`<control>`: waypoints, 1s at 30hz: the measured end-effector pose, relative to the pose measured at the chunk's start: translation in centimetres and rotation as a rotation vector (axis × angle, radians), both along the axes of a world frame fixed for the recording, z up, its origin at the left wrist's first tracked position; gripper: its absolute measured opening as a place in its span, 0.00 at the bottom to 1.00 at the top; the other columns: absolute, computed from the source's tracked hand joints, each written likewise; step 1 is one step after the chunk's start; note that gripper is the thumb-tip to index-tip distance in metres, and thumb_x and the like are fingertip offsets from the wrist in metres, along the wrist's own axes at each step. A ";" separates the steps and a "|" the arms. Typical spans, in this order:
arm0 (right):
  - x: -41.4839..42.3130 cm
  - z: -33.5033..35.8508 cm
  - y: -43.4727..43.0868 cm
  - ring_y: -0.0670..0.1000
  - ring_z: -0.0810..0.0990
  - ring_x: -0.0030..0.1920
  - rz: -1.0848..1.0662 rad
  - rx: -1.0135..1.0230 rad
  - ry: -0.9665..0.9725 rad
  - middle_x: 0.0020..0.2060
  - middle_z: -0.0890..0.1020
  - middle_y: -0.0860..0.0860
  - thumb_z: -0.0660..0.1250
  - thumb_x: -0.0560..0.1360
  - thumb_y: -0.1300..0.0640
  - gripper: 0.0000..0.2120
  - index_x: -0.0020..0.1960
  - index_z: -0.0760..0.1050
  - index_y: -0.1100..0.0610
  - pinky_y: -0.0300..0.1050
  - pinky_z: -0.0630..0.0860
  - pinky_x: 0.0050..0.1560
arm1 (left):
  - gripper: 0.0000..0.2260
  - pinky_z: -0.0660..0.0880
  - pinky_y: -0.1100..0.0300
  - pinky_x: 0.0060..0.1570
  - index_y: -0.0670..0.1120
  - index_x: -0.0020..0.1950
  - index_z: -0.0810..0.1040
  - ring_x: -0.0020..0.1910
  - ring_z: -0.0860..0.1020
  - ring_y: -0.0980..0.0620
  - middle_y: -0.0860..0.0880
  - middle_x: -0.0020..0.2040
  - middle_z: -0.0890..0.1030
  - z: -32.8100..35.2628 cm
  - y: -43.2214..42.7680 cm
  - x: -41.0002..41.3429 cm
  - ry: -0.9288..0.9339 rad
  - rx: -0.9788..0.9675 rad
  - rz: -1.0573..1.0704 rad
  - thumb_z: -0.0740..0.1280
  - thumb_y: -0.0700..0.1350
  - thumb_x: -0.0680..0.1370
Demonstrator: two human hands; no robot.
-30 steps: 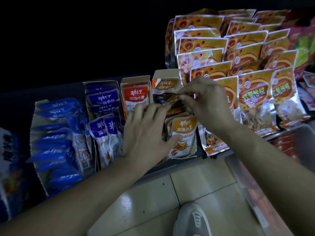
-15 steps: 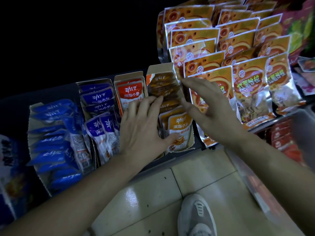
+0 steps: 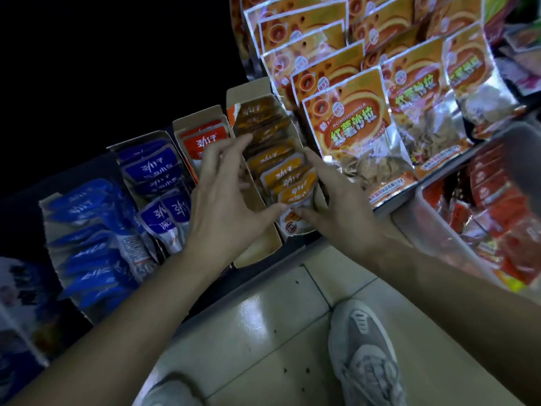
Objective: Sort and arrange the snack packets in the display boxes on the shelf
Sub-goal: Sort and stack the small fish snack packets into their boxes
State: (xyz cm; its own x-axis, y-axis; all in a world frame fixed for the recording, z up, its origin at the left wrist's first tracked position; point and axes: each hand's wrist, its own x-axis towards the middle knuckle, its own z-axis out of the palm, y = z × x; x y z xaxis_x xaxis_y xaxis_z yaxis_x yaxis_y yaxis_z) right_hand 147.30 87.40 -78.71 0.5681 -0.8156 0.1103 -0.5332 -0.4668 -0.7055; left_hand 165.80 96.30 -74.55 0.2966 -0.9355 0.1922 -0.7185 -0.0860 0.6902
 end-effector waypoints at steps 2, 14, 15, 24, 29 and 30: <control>0.2 0.1 0.0 0.55 0.80 0.56 0.005 -0.121 0.141 0.63 0.75 0.51 0.74 0.73 0.47 0.45 0.80 0.48 0.41 0.53 0.79 0.47 | 0.50 0.74 0.75 0.54 0.48 0.80 0.61 0.60 0.72 0.62 0.56 0.71 0.62 -0.1 0.2 0.0 0.058 0.002 -0.004 0.84 0.49 0.65; -1.0 0.8 -0.5 0.47 0.75 0.64 0.036 0.193 -0.115 0.67 0.72 0.45 0.74 0.74 0.50 0.41 0.79 0.55 0.42 0.54 0.78 0.60 | 0.27 0.64 0.60 0.57 0.48 0.72 0.76 0.64 0.68 0.51 0.52 0.67 0.77 0.5 -0.8 0.6 -0.342 -0.057 -0.037 0.64 0.62 0.78; -1.0 0.9 -0.6 0.47 0.76 0.63 0.052 0.188 -0.129 0.66 0.74 0.45 0.74 0.74 0.52 0.40 0.79 0.57 0.42 0.53 0.79 0.59 | 0.28 0.64 0.56 0.57 0.48 0.73 0.75 0.65 0.67 0.49 0.52 0.68 0.77 0.6 -1.1 0.7 -0.424 -0.032 -0.041 0.62 0.64 0.79; 0.1 0.1 -0.6 0.48 0.75 0.63 0.029 0.154 -0.101 0.65 0.75 0.49 0.76 0.72 0.50 0.45 0.78 0.53 0.34 0.52 0.76 0.62 | 0.37 0.62 0.48 0.58 0.49 0.77 0.68 0.62 0.66 0.43 0.46 0.63 0.71 0.5 -2.4 0.1 -0.588 0.155 0.044 0.54 0.72 0.76; 0.3 -0.4 -0.6 0.49 0.77 0.64 0.001 0.125 -0.111 0.68 0.75 0.50 0.77 0.70 0.49 0.46 0.78 0.53 0.37 0.54 0.78 0.60 | 0.32 0.61 0.53 0.56 0.52 0.64 0.75 0.62 0.66 0.46 0.50 0.60 0.74 0.7 -3.0 -0.1 -0.428 0.148 0.053 0.62 0.72 0.70; 0.4 -0.5 -0.5 0.50 0.77 0.64 -0.003 0.110 -0.105 0.68 0.75 0.50 0.78 0.70 0.49 0.47 0.79 0.53 0.37 0.54 0.78 0.60 | 0.31 0.60 0.53 0.55 0.52 0.63 0.75 0.61 0.66 0.46 0.51 0.60 0.75 0.7 -2.9 -0.2 -0.398 0.155 0.042 0.64 0.72 0.69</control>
State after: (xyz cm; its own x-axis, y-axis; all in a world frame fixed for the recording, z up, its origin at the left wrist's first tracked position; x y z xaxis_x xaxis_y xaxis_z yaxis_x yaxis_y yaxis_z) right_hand 147.68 86.88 -79.17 0.5555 -0.8278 0.0788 -0.4547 -0.3817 -0.8047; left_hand 165.61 93.43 -73.83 0.2664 -0.9509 0.1577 -0.9199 -0.2020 0.3361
